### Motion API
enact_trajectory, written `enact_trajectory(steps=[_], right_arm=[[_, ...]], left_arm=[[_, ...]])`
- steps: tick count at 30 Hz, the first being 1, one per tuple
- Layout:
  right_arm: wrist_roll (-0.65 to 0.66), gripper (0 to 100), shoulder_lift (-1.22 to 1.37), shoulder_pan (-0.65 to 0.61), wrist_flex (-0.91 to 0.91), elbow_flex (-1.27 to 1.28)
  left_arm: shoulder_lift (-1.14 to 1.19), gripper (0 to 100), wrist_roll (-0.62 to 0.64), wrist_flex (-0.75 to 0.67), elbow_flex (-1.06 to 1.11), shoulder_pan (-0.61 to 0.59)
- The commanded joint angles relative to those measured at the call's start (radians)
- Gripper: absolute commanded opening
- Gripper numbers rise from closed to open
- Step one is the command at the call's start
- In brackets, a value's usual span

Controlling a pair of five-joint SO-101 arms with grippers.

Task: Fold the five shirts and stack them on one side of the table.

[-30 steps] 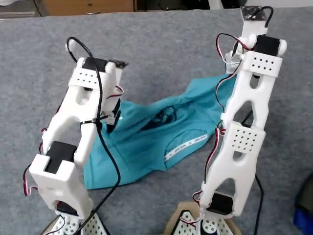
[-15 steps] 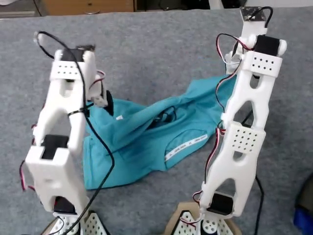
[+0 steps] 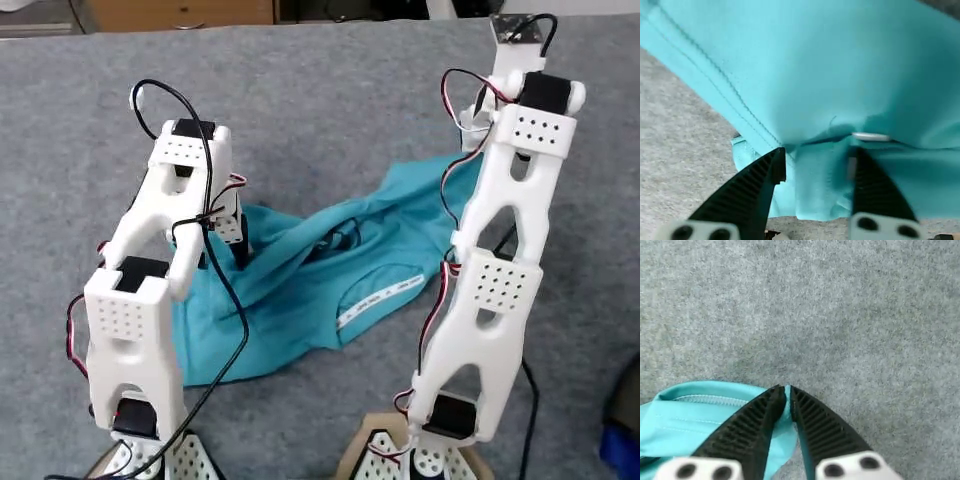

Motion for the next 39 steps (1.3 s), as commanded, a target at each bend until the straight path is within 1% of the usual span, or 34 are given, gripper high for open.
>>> enact_trajectory(steps=[1, 3, 6, 8, 10, 18, 21, 25, 32, 39], right_arm=[[0.008, 0.5, -0.096, -0.01, 0.015, 0.002], [0.008, 0.5, -0.096, -0.01, 0.015, 0.002], [0.008, 0.5, -0.096, -0.01, 0.015, 0.002], [0.008, 0.5, -0.097, -0.01, 0.015, 0.002], [0.008, 0.5, -0.097, -0.01, 0.015, 0.002], [0.005, 0.5, -0.099, -0.01, 0.015, -0.001], [0.005, 0.5, -0.099, -0.01, 0.015, -0.001], [0.008, 0.5, -0.097, -0.01, 0.015, 0.001], [0.008, 0.5, -0.096, -0.01, 0.015, 0.001], [0.008, 0.5, -0.096, -0.01, 0.015, 0.002]], left_arm=[[-0.001, 1, -0.003, -0.006, -0.058, 0.014], [-0.001, 3, 0.006, -0.005, -0.061, 0.006], [-0.01, 2, 0.006, -0.006, -0.081, 0.008], [-0.01, 2, 0.008, -0.003, -0.133, 0.011], [-0.01, 2, 0.021, -0.003, -0.236, 0.006], [-0.004, 2, 0.123, 0.002, -0.793, 0.008], [-0.001, 2, 0.138, 0.005, -0.901, 0.011], [0.001, 2, 0.141, 0.051, -0.855, 0.012], [0.002, 2, 0.14, 0.061, -0.453, 0.038], [0.002, 2, 0.141, 0.058, -0.199, 0.132]])
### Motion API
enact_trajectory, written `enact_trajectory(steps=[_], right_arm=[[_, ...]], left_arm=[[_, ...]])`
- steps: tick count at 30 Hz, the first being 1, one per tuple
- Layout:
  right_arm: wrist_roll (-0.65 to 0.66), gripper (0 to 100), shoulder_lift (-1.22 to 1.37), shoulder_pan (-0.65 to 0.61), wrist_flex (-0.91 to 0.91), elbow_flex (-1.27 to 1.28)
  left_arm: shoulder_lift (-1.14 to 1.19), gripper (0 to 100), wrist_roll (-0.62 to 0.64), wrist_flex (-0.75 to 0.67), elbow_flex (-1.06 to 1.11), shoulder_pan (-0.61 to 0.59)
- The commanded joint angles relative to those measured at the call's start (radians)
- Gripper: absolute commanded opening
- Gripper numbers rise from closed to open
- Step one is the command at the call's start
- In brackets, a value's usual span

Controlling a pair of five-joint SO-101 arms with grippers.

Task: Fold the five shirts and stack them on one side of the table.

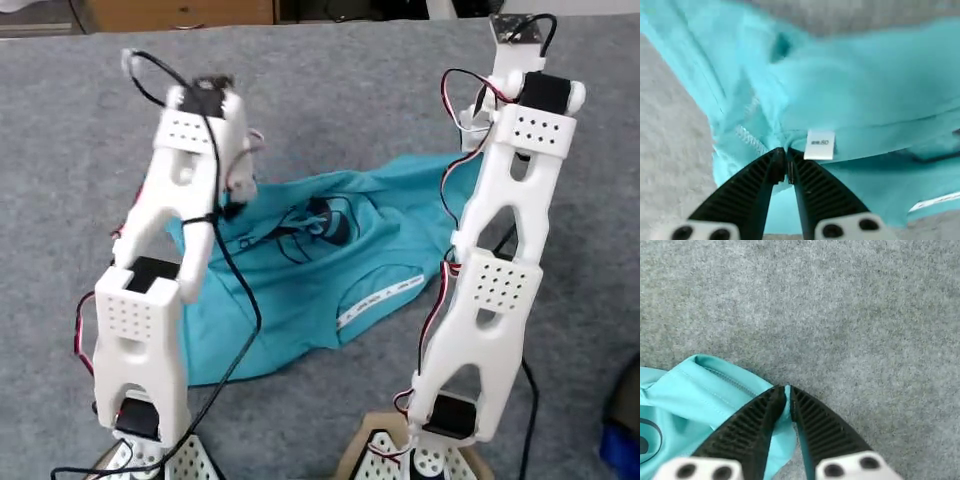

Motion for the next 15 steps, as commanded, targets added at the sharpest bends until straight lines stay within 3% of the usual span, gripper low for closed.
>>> enact_trajectory(steps=[1, 6, 13, 15], right_arm=[[0.008, 0.5, -0.096, -0.01, 0.015, 0.002], [0.008, 0.5, -0.096, -0.01, 0.015, 0.002], [0.008, 0.5, -0.096, -0.01, 0.015, 0.002], [0.008, 0.5, -0.096, -0.01, 0.015, 0.002]], left_arm=[[-0.01, 2, 0.008, 0.0, 0.086, 0.061], [-0.012, 3, 0.008, -0.035, 0.107, 0.074], [-0.021, 24, 0.091, -0.031, 0.086, -0.017], [-0.021, 26, 0.092, -0.029, 0.064, -0.043]])
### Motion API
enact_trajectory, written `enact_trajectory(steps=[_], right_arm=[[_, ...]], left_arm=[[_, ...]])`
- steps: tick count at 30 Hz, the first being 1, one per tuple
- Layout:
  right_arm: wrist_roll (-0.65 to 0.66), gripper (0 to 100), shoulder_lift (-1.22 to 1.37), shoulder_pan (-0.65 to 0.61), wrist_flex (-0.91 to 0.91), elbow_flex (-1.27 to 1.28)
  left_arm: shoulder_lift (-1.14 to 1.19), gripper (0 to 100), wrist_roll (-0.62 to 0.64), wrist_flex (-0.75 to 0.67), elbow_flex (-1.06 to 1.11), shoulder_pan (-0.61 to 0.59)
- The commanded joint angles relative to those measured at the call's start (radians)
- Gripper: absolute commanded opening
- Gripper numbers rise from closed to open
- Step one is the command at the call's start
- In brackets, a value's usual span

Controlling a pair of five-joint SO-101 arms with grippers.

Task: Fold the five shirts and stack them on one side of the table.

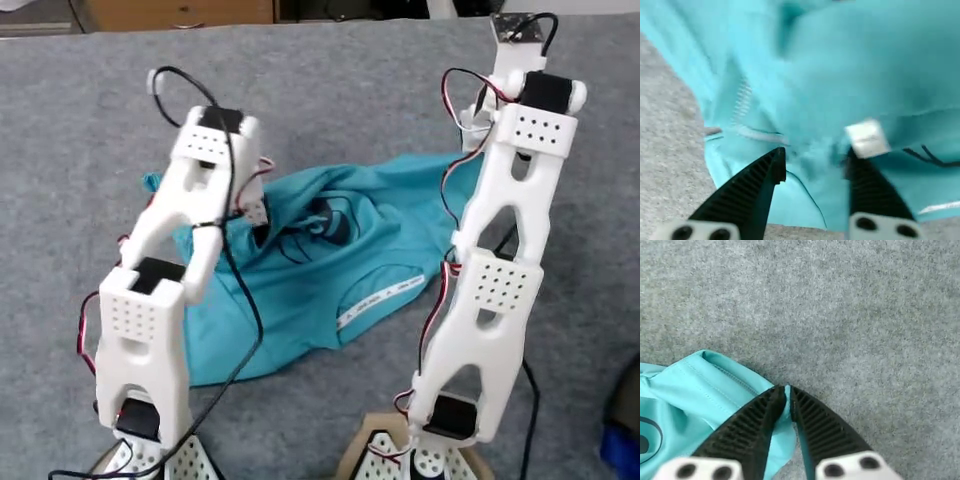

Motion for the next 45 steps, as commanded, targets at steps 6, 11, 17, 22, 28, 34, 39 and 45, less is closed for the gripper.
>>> enact_trajectory(steps=[6, 11, 17, 22, 28, 34, 39, 45], right_arm=[[0.008, 0.5, -0.096, -0.01, 0.014, 0.002], [0.008, 0.5, -0.096, -0.012, 0.014, 0.002], [0.008, 0.5, -0.096, -0.012, 0.014, 0.002], [0.008, 0.5, -0.096, -0.012, 0.014, 0.002], [0.008, 0.5, -0.096, -0.012, 0.014, 0.002], [0.008, 0.5, -0.096, -0.012, 0.014, 0.002], [0.008, 0.5, -0.096, -0.012, 0.014, 0.002], [0.008, 0.5, -0.096, -0.012, 0.014, 0.002]], left_arm=[[-0.013, 26, 0.015, -0.002, -0.11, -0.087], [-0.013, 26, 0.023, -0.02, -0.126, -0.071], [-0.01, 26, 0.026, -0.063, -0.086, -0.04], [-0.012, 26, 0.114, -0.186, 0.063, -0.043], [-0.021, 20, 0.123, -0.218, 0.118, -0.048], [-0.021, 3, 0.121, -0.218, 0.117, -0.048], [-0.022, 2, 0.121, -0.213, 0.101, -0.048], [-0.022, 2, 0.121, -0.207, 0.005, -0.048]])
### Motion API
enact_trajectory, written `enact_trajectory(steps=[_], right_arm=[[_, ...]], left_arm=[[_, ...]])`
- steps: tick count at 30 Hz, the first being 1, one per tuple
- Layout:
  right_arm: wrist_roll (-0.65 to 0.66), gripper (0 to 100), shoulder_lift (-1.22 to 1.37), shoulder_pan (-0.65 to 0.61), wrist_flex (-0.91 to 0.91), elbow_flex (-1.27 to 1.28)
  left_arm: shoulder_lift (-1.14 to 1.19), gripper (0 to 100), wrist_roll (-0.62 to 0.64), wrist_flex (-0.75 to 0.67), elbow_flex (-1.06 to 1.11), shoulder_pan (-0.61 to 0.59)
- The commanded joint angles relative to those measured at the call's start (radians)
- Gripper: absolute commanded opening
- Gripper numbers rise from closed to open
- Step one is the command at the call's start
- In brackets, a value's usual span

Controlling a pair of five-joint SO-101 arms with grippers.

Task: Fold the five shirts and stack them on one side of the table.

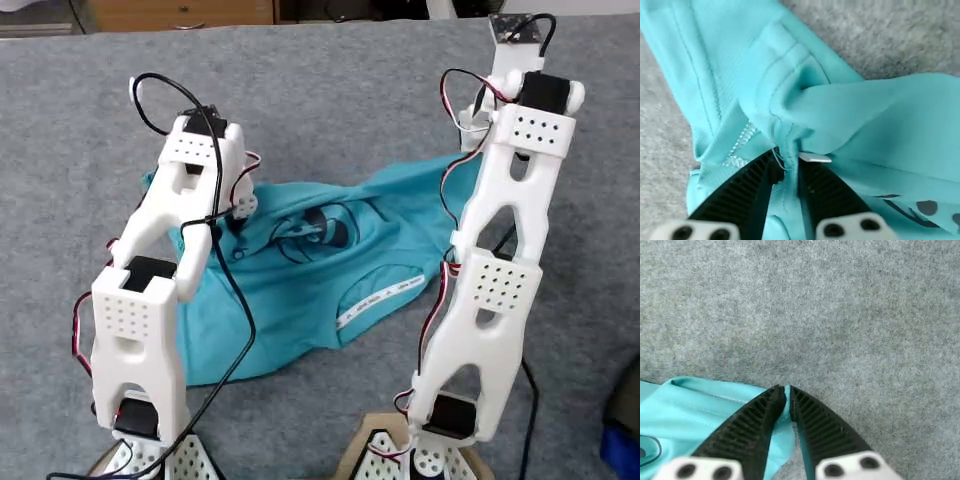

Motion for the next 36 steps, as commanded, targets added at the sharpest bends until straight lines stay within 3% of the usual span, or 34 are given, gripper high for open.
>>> enact_trajectory(steps=[1, 4, 12, 16, 19, 28, 36], right_arm=[[0.008, 0.5, -0.096, -0.01, 0.014, 0.002], [0.0, 0.5, -0.101, -0.019, 0.014, -0.004], [-0.114, 0.5, -0.18, -0.081, 0.009, -0.163], [-0.163, 0.5, -0.246, -0.134, 0.011, -0.36], [-0.226, 0.5, -0.369, -0.15, -0.014, -0.351], [-0.262, 0.5, -0.765, -0.142, -0.101, -0.357], [-0.259, 0.5, -1.052, -0.142, -0.176, -0.355]], left_arm=[[-0.022, 2, 0.005, 0.018, -0.112, -0.003], [-0.022, 2, -0.069, 0.055, -0.255, -0.002], [-0.022, 2, -0.437, 0.261, -0.902, 0.034], [-0.068, 2, -0.459, 0.259, -1.158, 0.023], [-0.142, 2, -0.459, 0.259, -1.249, 0.028], [-0.519, 2, -0.456, 0.259, -1.192, 0.023], [-0.986, 2, -0.445, 0.259, -0.715, 0.031]])
